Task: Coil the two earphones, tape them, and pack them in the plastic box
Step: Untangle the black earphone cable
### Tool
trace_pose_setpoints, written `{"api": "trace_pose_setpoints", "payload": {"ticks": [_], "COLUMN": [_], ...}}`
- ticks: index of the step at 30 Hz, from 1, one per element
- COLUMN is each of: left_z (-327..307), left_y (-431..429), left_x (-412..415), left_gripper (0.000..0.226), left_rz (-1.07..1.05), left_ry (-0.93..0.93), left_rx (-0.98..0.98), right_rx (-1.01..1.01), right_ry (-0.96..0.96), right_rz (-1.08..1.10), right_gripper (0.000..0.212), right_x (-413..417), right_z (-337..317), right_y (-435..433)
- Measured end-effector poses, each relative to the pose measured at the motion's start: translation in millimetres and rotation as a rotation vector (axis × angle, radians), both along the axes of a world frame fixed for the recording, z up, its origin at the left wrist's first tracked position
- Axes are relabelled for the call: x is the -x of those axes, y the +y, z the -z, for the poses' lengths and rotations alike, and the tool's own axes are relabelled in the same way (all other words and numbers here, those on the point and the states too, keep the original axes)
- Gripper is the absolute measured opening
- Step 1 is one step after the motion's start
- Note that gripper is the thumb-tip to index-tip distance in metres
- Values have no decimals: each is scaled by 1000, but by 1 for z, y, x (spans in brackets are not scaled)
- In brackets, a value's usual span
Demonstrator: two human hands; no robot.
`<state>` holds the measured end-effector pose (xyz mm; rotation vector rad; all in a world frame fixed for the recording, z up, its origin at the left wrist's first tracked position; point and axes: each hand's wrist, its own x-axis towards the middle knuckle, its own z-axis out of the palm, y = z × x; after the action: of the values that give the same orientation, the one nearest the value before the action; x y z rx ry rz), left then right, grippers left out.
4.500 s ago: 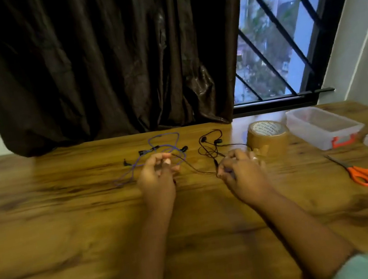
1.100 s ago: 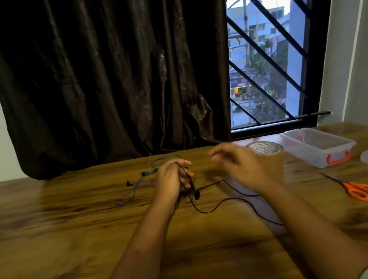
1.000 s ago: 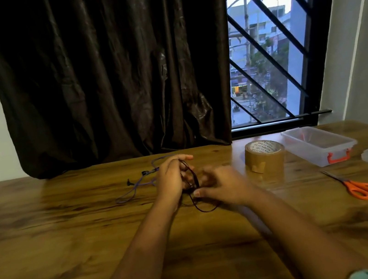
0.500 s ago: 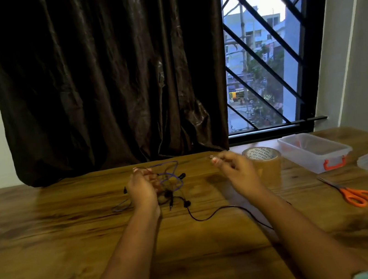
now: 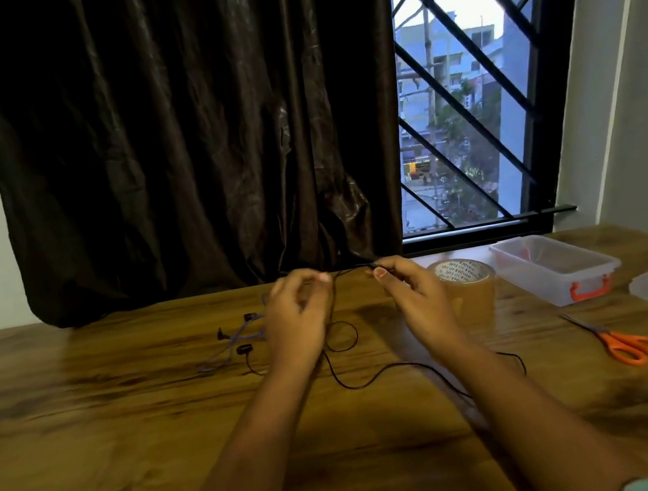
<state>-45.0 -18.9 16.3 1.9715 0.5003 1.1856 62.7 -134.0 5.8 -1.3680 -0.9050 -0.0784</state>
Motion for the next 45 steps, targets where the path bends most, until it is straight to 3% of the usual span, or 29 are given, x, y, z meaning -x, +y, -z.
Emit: {"api": "trace_pose_setpoints", "payload": {"ticks": [2, 8, 12, 16, 20, 23, 27, 31, 35, 39, 41, 45], "left_z": [1, 9, 13, 13, 8, 8, 8, 8, 8, 6, 4, 2], "left_y": [-13, 1, 11, 9, 6, 7, 6, 4, 2, 1, 1, -2], "left_x": [-6, -9, -8, -3, -2, -3, -7, -8, -9, -11, -11, -10], "left_gripper": [17, 5, 8, 6, 10, 6, 6, 8, 8, 14, 15, 10], "left_rz": [174, 57, 165, 280, 399, 402, 414, 340, 301, 291, 301, 416], "left_ry": [-10, -32, 94, 113, -52, -181, -269, -286, -313, -313, -299, -305], "left_rx": [-39, -110, -120, 75, 471, 605, 706, 682, 706, 713, 715, 784], "right_rx": [8, -10, -99, -4, 471, 310, 297, 273, 383, 489, 472, 321], "right_ry": [-21, -59, 30, -11, -313, -379, -166, 96, 67, -32, -72, 34], "right_rz": [-29, 37, 102, 260, 539, 393, -19, -328, -336, -276, -257, -236], "right_gripper": [23, 23, 21, 17, 38, 26, 10, 32, 43, 20, 4, 7], "right_x": [5, 4, -4, -4, -1, 10, 26, 28, 29, 34, 34, 27], "right_z": [-1, 0, 0, 2, 5, 1, 1, 8, 10, 16, 18, 19], "right_y": [2, 3, 1, 0, -4, 0, 8, 10, 13, 15, 17, 19]}}
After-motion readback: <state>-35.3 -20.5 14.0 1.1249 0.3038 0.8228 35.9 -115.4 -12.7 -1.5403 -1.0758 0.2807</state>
